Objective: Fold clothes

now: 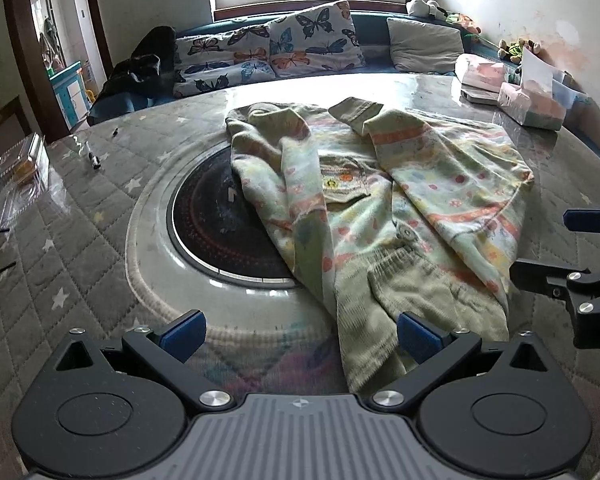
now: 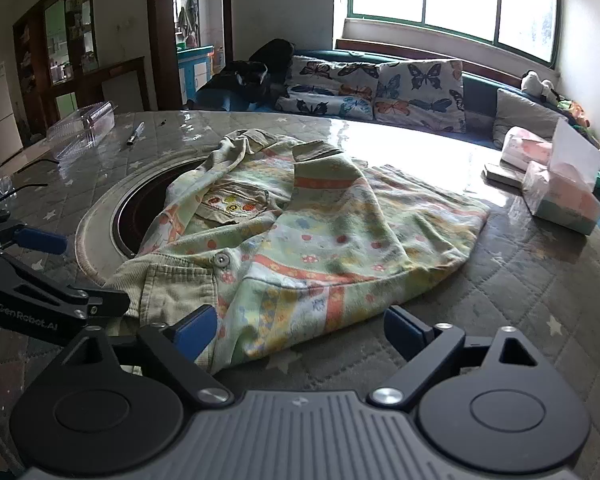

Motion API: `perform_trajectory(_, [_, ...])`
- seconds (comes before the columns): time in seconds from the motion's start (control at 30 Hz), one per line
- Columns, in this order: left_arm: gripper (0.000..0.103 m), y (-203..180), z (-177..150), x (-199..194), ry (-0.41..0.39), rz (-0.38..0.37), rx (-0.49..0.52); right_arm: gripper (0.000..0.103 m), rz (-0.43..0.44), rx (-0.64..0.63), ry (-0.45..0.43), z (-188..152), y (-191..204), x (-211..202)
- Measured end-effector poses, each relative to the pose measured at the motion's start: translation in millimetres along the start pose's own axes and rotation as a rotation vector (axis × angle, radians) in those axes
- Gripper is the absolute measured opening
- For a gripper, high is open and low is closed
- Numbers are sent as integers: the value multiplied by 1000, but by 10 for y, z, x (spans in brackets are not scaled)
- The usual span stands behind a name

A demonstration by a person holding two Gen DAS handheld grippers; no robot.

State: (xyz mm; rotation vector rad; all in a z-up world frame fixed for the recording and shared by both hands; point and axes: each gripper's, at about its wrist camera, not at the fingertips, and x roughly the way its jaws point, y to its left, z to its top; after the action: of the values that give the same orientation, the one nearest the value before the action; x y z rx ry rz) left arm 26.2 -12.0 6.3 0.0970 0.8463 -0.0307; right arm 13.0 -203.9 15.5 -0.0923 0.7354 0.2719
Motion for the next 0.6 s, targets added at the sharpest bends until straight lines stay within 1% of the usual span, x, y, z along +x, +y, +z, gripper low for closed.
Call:
perform_trajectory(0.13, [103,2,135,79,-23,18,16,85,-1,-12,11,150,3,113])
perform_trajectory(0.2, [102,18,223,130,-37,27,21,81,-4,-14,11,247,-25,182])
perform_trajectory(0.23, [102,28,272,162,-40,33,21,80,-6,-10,10,298,-45,215])
perform_trajectory(0.3, [100,52,373,225,-50,34,20,77,-12,5,7,407,-89,281])
perform_trajectory(0.33, [97,63,421,258,-54,35,19,75,-14,13,6,469,-116,333])
perform_trajectory(0.4, [94,78,501,331,-53,35,20,68,-11,26,7,593,-164,436])
perform_trajectory(0.47, [90,74,586,414,-56,32,25,67,-14,33,6,723,-201,550])
perform_trajectory(0.6, [89,44,722,564,-64,29,36,65,-27,26,-3,967,-257,822])
